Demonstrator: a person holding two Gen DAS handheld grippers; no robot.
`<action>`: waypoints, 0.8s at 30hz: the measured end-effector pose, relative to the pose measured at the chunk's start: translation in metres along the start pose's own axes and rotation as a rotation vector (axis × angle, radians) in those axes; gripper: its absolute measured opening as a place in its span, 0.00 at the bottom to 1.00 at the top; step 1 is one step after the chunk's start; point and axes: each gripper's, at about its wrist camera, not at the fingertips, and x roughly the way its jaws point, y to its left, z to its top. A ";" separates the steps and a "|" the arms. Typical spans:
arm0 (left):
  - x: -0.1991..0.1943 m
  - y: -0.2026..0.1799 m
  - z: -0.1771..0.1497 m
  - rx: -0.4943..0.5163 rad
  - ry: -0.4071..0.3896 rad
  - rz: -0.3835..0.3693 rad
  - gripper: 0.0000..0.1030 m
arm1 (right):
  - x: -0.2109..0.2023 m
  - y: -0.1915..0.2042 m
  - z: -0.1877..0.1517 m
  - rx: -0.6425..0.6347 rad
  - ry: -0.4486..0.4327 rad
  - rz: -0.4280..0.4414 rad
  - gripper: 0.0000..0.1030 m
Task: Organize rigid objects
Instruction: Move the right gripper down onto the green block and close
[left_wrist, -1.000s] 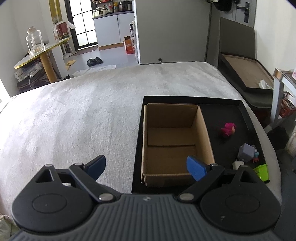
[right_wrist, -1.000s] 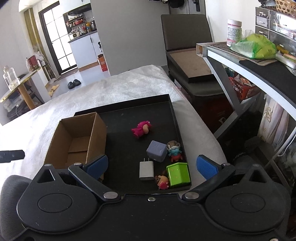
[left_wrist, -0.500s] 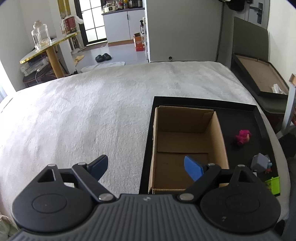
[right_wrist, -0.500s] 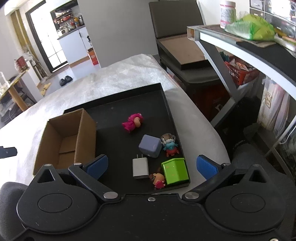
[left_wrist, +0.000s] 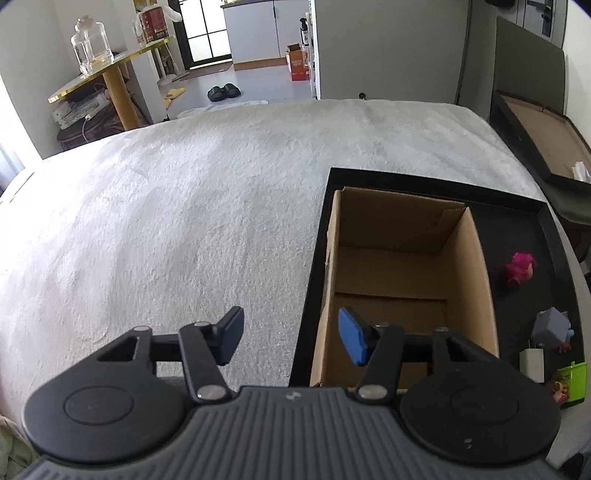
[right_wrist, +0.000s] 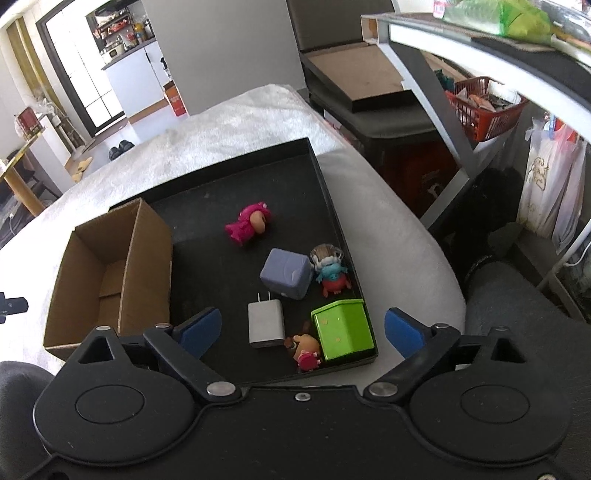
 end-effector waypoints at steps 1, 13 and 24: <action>0.003 -0.002 0.000 0.002 0.005 0.000 0.51 | 0.002 0.000 -0.001 0.000 0.004 -0.004 0.91; 0.030 -0.029 -0.005 0.070 0.037 0.040 0.44 | 0.039 -0.020 -0.009 0.044 0.066 -0.044 0.76; 0.055 -0.039 -0.009 0.079 0.107 0.087 0.19 | 0.071 -0.026 -0.009 0.020 0.113 -0.077 0.64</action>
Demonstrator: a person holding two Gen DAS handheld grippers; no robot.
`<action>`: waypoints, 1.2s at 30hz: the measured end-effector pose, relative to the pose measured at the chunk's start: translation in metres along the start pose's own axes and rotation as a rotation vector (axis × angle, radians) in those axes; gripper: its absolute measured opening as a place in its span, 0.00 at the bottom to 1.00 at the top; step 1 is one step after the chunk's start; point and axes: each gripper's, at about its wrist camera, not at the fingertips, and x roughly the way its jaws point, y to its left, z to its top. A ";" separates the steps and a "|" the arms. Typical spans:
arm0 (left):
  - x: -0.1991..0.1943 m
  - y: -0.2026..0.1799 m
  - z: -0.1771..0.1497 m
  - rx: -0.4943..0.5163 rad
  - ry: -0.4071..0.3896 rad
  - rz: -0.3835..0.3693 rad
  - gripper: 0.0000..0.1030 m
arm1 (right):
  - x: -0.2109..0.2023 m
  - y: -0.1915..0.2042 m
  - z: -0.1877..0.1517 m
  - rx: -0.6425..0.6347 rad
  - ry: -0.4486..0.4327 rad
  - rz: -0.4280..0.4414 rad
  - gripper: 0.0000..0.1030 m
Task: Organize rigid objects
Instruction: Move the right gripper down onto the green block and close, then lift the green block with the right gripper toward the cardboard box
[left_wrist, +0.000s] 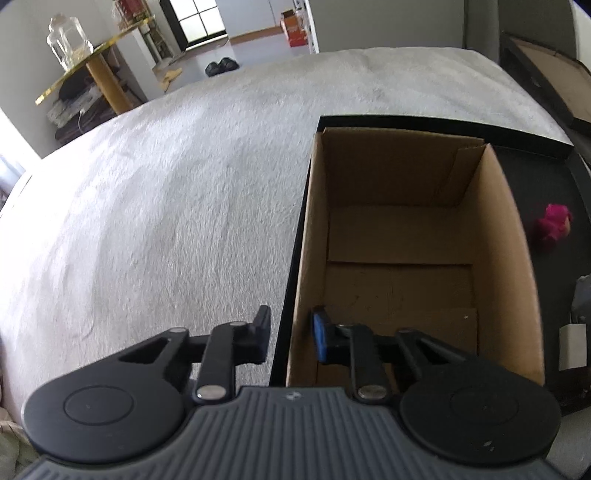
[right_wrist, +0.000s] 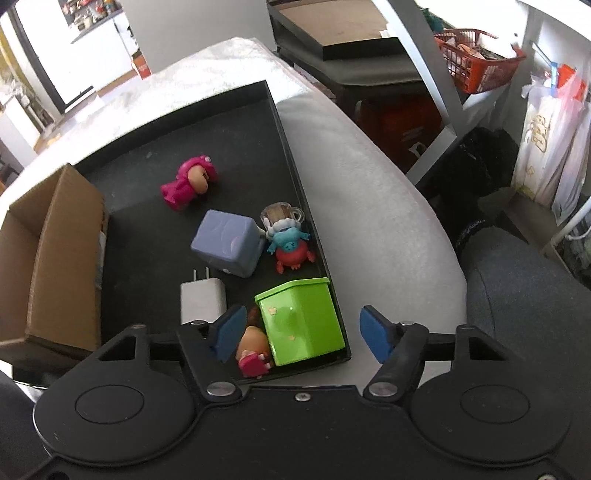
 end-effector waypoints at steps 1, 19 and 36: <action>0.000 0.000 0.000 0.002 -0.003 0.003 0.18 | 0.002 0.000 -0.001 0.002 0.004 0.004 0.63; -0.002 0.010 -0.006 0.017 -0.032 -0.001 0.10 | 0.007 0.007 0.000 -0.021 0.015 -0.010 0.45; 0.003 0.010 -0.010 0.028 -0.061 0.005 0.12 | 0.024 0.027 -0.002 -0.102 0.059 -0.026 0.53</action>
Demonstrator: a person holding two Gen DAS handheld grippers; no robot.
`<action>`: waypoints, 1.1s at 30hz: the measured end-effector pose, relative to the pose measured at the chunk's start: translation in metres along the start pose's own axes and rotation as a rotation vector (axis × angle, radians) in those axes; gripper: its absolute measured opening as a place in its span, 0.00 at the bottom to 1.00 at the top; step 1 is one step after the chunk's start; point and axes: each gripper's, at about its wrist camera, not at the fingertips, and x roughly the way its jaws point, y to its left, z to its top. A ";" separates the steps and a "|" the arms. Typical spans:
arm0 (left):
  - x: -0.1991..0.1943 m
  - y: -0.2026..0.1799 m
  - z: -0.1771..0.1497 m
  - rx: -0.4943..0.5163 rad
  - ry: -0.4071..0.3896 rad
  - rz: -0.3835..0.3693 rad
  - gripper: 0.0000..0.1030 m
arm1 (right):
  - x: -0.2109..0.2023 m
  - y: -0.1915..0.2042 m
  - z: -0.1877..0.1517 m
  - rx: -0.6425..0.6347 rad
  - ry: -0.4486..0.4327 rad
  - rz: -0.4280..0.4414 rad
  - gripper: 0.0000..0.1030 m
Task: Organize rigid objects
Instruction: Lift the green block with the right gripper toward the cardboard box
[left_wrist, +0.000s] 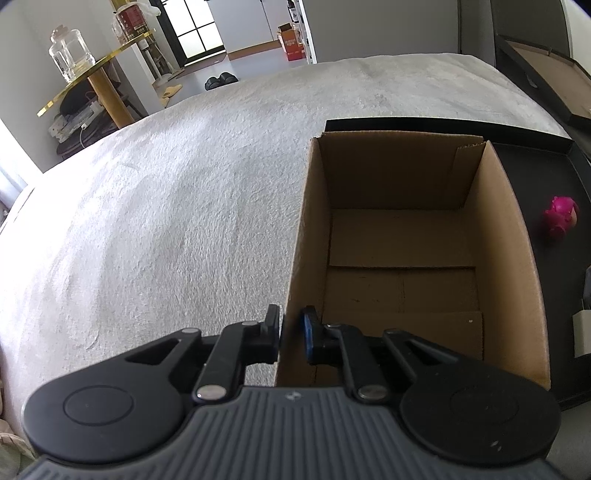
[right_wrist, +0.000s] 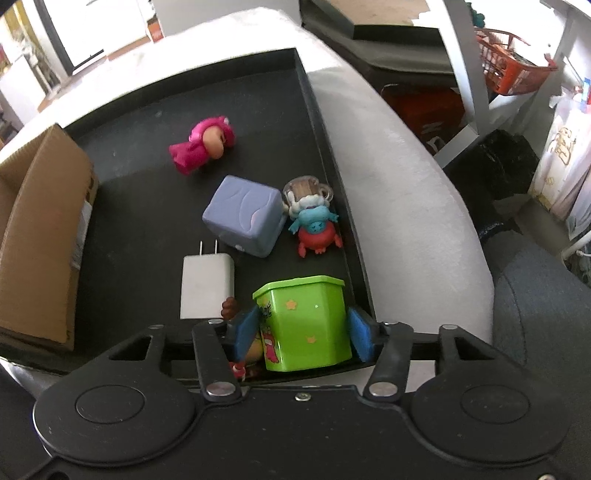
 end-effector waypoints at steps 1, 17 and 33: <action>0.000 0.000 -0.001 0.001 -0.004 0.000 0.12 | 0.000 0.001 0.000 -0.006 0.001 -0.006 0.53; -0.003 0.010 -0.003 -0.033 -0.034 -0.058 0.11 | -0.033 0.016 0.011 -0.058 -0.075 -0.027 0.51; 0.000 0.015 -0.003 -0.044 -0.057 -0.097 0.10 | -0.063 0.048 0.028 -0.117 -0.144 -0.040 0.51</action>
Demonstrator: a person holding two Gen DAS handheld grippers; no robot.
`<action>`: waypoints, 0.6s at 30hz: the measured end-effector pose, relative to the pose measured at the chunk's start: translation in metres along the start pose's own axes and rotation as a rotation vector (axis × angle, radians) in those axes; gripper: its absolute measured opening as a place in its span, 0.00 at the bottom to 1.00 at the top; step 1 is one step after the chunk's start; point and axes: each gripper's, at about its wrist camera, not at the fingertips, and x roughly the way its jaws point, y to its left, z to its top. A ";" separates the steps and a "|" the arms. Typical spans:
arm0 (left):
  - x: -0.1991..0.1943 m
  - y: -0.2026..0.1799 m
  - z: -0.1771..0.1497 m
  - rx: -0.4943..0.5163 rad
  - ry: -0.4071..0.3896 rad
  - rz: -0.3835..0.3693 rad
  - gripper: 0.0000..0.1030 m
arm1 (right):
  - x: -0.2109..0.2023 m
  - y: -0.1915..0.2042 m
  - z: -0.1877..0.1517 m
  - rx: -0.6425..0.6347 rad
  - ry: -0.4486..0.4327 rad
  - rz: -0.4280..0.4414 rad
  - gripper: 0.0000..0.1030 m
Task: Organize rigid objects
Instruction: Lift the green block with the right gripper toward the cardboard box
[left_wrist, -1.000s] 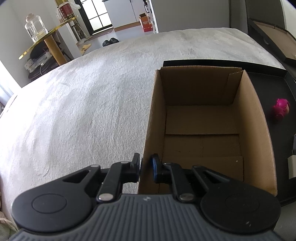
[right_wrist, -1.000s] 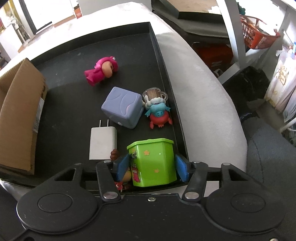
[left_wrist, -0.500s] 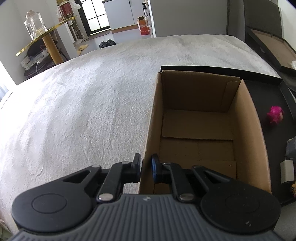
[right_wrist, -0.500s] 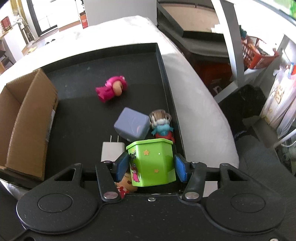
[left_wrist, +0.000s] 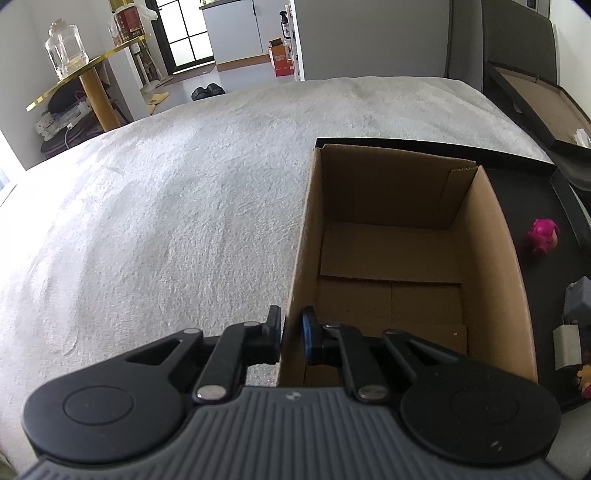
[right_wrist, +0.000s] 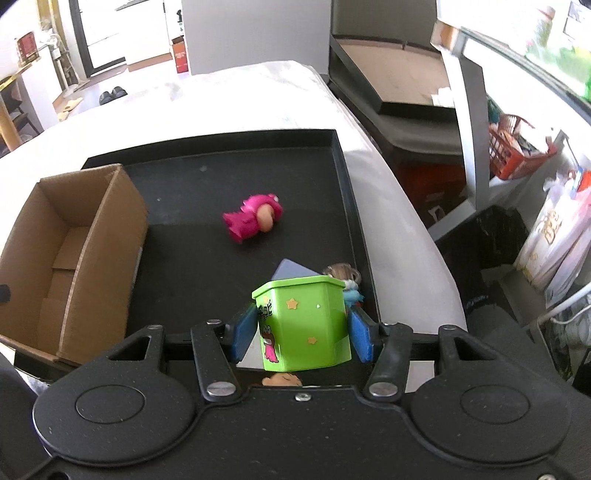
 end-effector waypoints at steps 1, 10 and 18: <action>0.000 0.001 0.000 -0.001 0.000 -0.001 0.10 | -0.001 0.002 0.001 -0.006 -0.004 -0.001 0.51; -0.001 0.003 0.000 -0.001 -0.003 -0.012 0.10 | -0.008 0.027 0.013 -0.066 -0.034 0.000 0.51; -0.002 0.001 0.002 0.006 0.003 -0.015 0.09 | -0.010 0.058 0.025 -0.133 -0.066 0.010 0.51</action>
